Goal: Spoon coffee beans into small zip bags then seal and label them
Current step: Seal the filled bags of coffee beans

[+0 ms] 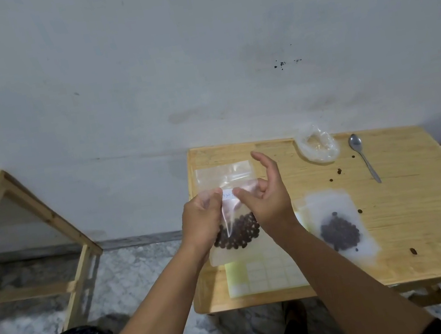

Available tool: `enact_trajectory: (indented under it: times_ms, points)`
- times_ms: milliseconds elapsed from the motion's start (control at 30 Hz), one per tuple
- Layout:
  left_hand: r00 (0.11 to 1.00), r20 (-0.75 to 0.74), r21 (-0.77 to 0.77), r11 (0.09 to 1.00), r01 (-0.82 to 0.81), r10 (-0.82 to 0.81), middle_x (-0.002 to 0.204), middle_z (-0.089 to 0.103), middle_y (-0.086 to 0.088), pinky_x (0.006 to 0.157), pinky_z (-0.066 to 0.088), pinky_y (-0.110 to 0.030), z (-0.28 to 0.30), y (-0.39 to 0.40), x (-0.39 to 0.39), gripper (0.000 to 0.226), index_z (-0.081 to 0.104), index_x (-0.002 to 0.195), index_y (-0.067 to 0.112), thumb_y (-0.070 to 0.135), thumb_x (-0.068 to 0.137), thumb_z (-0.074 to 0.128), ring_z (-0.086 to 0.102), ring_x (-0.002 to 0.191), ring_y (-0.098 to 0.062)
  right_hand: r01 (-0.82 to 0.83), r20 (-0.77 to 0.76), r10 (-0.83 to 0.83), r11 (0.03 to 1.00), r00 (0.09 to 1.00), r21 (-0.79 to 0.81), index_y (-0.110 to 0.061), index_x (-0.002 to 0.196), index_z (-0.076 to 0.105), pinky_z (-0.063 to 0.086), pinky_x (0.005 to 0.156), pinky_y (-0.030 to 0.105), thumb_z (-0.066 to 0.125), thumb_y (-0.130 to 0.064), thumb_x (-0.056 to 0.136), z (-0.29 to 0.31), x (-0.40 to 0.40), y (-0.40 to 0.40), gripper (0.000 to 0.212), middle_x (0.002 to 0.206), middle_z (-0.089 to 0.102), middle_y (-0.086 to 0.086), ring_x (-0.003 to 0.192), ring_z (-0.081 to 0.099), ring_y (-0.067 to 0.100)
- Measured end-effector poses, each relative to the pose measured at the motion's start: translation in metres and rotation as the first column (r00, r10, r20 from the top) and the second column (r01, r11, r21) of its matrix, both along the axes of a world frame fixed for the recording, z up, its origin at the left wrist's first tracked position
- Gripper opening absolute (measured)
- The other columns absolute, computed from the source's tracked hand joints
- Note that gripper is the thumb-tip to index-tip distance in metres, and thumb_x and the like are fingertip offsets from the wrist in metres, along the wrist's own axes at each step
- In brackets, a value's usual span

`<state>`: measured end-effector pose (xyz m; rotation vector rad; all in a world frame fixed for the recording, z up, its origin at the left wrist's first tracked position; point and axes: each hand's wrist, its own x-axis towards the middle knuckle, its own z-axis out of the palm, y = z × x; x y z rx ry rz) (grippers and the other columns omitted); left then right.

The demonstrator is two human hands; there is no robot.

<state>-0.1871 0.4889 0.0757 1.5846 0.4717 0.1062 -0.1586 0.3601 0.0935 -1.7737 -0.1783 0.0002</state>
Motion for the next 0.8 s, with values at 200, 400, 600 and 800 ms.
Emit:
enact_trajectory:
  times_ms: [200,400,600,800]
  points:
    - [0.999,0.025,-0.046,0.998,0.04,-0.039,0.071,0.069,0.008,0.062,0.049,-0.014,0.006,-0.009,0.012,0.016,0.067,0.081,0.015,0.023,0.092,0.059,0.064,0.065,-0.003,0.025,0.0,-0.025,1.0,1.0,-0.007,-0.038,0.12,0.049,0.035,0.05,0.027,0.062,-0.011,0.085,-0.001,0.018,-0.009,0.046,0.056,0.036,-0.004,0.05,0.03,0.018]
    - [0.988,-0.053,0.01,0.989,-0.144,0.145,0.056,0.053,-0.001,0.056,0.041,-0.025,-0.009,-0.008,0.047,0.032,0.05,0.063,0.014,0.028,0.088,0.064,0.051,0.049,-0.011,-0.054,-0.149,0.047,0.998,0.988,-0.042,-0.029,0.086,0.067,0.048,0.069,0.022,0.068,-0.009,0.08,-0.026,0.036,-0.028,0.021,0.073,0.064,-0.012,0.07,0.059,0.01]
    - [0.983,-0.167,0.087,0.994,-0.065,0.079,0.095,0.065,-0.001,0.078,0.051,-0.033,-0.047,-0.014,0.079,0.052,0.048,0.125,0.033,0.035,0.079,0.073,0.064,0.086,-0.018,0.132,-0.321,-0.139,0.99,0.937,-0.043,-0.024,0.073,0.069,0.05,0.069,0.024,0.07,-0.006,0.076,-0.059,0.086,-0.041,0.018,0.072,0.068,-0.002,0.071,0.06,0.012]
    - [0.987,-0.147,0.315,0.949,-0.019,0.069,0.111,0.065,0.001,0.082,0.043,-0.021,-0.076,-0.026,0.116,0.044,0.056,0.126,0.03,0.017,0.085,0.066,0.06,0.098,-0.012,0.081,-0.349,-0.177,0.959,0.92,-0.273,-0.016,0.087,0.074,0.05,0.081,0.025,0.072,-0.016,0.078,-0.096,0.149,-0.04,0.009,0.083,0.071,-0.001,0.082,0.065,0.014]
